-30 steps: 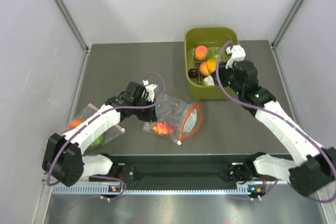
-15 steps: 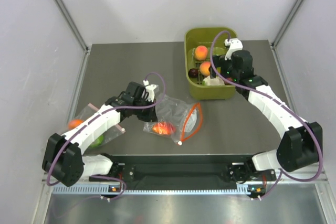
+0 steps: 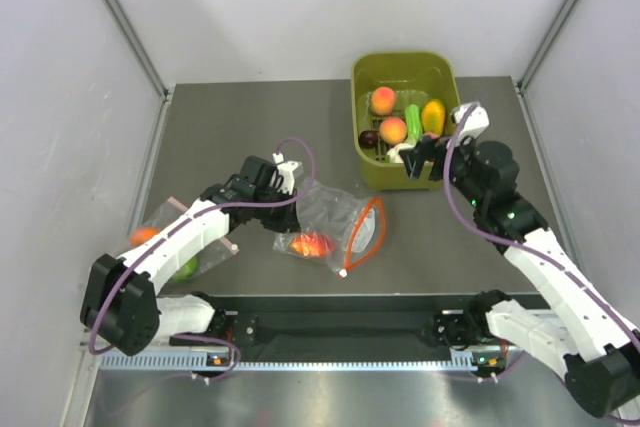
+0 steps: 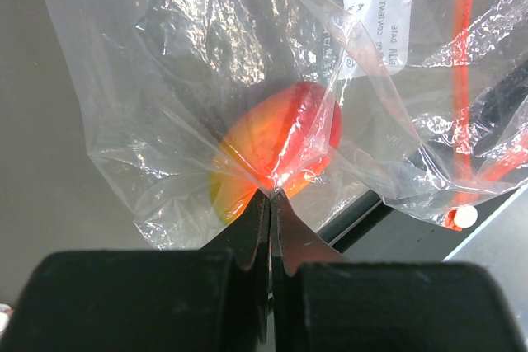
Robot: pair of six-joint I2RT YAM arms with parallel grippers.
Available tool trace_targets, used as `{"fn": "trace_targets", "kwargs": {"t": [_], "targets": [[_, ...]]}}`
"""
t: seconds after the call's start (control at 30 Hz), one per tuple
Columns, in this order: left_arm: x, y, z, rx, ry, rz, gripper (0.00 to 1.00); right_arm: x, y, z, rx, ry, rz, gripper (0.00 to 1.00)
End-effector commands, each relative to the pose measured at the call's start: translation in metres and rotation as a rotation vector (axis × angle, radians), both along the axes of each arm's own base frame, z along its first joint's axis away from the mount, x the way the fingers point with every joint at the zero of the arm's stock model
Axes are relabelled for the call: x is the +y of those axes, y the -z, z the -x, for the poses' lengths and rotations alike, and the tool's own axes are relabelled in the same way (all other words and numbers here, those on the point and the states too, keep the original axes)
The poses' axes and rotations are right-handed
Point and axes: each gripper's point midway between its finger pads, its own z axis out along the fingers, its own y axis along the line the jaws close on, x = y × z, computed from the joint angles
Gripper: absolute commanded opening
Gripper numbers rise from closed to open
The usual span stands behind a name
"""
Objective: Open the zip-top bag and remove the fake food
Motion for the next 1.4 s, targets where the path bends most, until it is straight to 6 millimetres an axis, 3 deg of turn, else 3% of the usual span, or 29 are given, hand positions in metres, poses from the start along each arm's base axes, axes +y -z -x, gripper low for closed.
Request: {"fn": "trace_targets", "kwargs": {"t": [0.0, 0.1, 0.23, 0.47, 0.7, 0.9, 1.37], "targets": [[-0.003, -0.005, -0.001, -0.019, 0.008, 0.030, 0.00, 0.031, 0.041, 0.035, 0.115, -0.094, -0.040, 0.86], [-0.003, -0.003, 0.000, -0.013, 0.008, 0.027, 0.00, 0.054, 0.072, 0.062, 0.194, -0.144, -0.009, 0.73], [-0.003, -0.004, -0.001, -0.017, 0.006, 0.023, 0.00, 0.075, 0.108, 0.093, 0.278, -0.177, 0.044, 0.63], [-0.002, -0.002, -0.001, -0.012, 0.005, 0.018, 0.00, 0.095, 0.155, 0.113, 0.369, -0.224, 0.107, 0.58], [-0.002, 0.001, -0.001, -0.005, 0.002, 0.013, 0.00, 0.134, 0.182, 0.117, 0.356, -0.337, 0.125, 0.56], [-0.002, 0.008, 0.000, 0.015, 0.004, -0.002, 0.00, 0.174, 0.174, 0.124, 0.237, -0.505, 0.042, 0.57], [-0.011, 0.021, -0.003, 0.068, 0.044, -0.015, 0.00, 0.214, 0.208, 0.143, 0.189, -0.748, 0.081, 0.73]]}}
